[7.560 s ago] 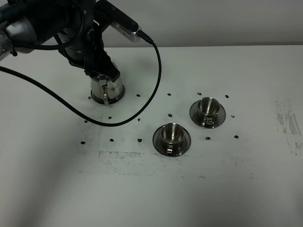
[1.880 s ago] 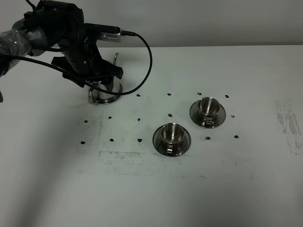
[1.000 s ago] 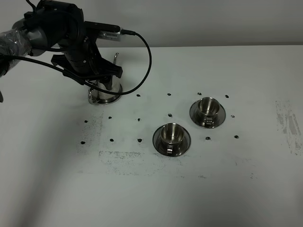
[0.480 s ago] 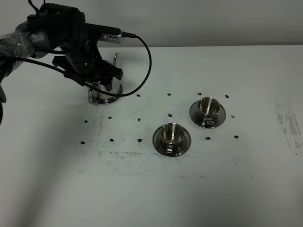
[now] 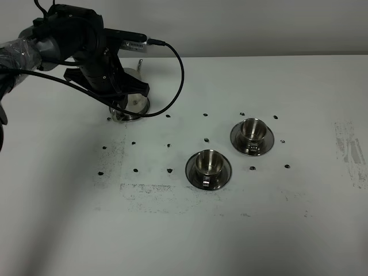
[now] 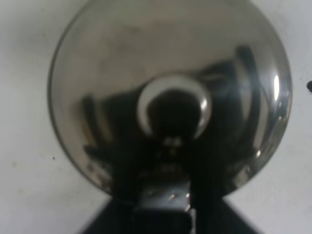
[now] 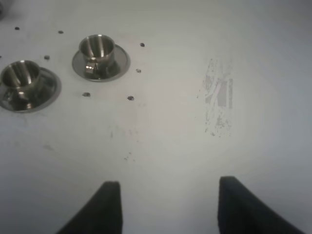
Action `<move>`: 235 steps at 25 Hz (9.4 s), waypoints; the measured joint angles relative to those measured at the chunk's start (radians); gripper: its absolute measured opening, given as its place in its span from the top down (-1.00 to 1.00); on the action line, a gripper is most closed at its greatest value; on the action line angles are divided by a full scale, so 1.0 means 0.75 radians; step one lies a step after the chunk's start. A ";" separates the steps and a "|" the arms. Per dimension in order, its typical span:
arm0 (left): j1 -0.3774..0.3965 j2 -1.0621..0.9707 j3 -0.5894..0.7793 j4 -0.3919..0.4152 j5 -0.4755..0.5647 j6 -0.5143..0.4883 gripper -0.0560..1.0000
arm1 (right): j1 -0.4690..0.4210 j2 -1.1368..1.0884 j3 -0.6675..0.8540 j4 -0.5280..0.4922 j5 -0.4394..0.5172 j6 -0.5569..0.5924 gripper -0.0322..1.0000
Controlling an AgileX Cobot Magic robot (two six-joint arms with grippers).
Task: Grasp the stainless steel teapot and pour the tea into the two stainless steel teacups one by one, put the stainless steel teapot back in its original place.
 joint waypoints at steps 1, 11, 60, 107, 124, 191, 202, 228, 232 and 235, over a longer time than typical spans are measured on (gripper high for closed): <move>0.000 0.000 0.000 0.000 0.000 0.001 0.52 | 0.000 0.000 0.000 0.000 0.000 0.000 0.10; 0.000 0.000 0.000 0.000 0.007 0.028 0.52 | 0.000 0.000 0.000 0.000 0.000 0.000 0.10; -0.395 0.196 -0.676 0.060 0.382 1.247 0.52 | 0.000 0.000 0.000 0.000 0.000 0.000 0.16; -0.530 0.250 -0.677 0.415 0.309 1.809 0.52 | 0.000 0.000 0.000 0.000 0.000 0.000 0.50; -0.563 0.252 -0.677 0.552 0.289 1.810 0.52 | 0.000 0.000 0.000 0.000 0.000 0.000 0.50; -0.620 0.275 -0.677 0.714 0.233 1.813 0.52 | 0.000 0.000 0.000 0.000 0.000 0.000 0.50; -0.605 0.275 -0.677 0.616 0.234 1.808 0.52 | 0.000 0.000 0.000 0.000 0.000 0.000 0.50; -0.370 0.150 -0.628 -0.015 0.315 1.683 0.52 | 0.000 0.000 0.000 0.000 0.000 0.000 0.50; -0.327 0.066 -0.423 -0.074 0.235 1.698 0.52 | 0.000 0.000 0.000 0.000 0.000 0.000 0.50; -0.294 -0.011 -0.241 -0.106 0.137 1.757 0.52 | 0.000 0.000 0.000 0.000 0.000 0.000 0.50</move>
